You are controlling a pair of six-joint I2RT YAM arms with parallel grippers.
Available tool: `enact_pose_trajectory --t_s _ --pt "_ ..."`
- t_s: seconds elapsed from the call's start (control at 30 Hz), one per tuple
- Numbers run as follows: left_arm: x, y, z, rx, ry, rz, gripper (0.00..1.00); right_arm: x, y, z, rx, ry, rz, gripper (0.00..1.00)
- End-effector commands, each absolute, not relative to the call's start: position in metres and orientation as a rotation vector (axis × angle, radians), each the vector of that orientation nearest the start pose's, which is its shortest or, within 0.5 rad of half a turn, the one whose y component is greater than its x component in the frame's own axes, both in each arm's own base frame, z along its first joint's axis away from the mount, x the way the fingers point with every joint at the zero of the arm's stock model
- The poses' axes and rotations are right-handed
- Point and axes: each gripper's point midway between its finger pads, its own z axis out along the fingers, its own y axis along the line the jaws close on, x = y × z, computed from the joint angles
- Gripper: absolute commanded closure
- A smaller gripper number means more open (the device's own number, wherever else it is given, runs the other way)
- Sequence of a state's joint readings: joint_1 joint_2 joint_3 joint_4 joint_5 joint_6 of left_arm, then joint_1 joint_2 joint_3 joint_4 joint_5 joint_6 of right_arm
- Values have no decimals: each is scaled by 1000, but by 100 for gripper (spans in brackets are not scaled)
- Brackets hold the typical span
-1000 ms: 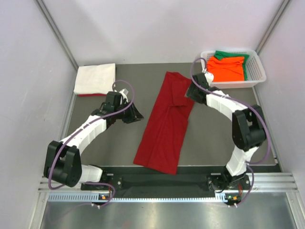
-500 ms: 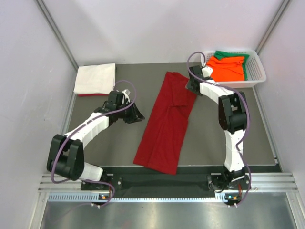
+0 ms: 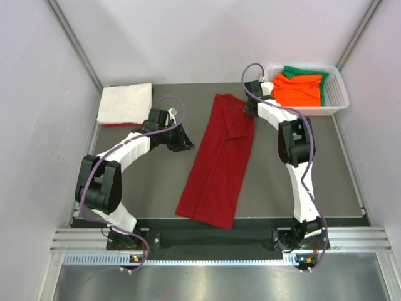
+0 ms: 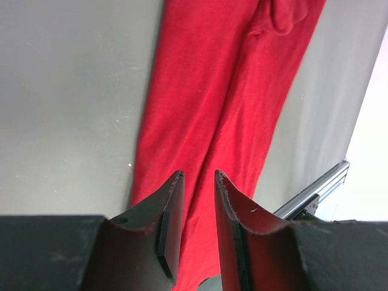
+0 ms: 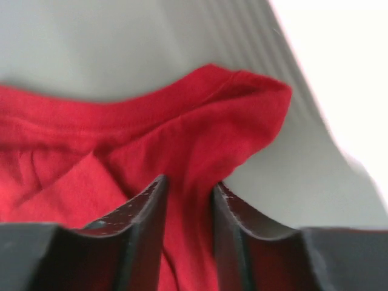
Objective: Fold and stack the t-shirts
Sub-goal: Fold the tshirt
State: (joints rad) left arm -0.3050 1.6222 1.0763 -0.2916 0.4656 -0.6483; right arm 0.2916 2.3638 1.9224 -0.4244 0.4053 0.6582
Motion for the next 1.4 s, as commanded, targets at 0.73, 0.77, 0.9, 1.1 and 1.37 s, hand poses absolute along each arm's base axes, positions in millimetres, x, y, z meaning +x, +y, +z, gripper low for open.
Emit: enact_pose_trajectory --t_s 0.73,0.77,0.9,1.1,1.37 --pt "333 -204 79 -301 2630 -1042 60 720 187 109 441 1830 441 67" --pt "326 -206 78 -317 2640 -1074 60 718 188 119 431 1833 449 61" --pt "287 -204 60 -351 2712 -1095 59 690 180 135 366 1971 399 34" --pt "244 -205 57 -321 2766 -1047 58 611 152 190 281 2090 328 14" --pt "214 -208 64 -249 2739 -1040 56 457 152 187 95 2340 480 0"
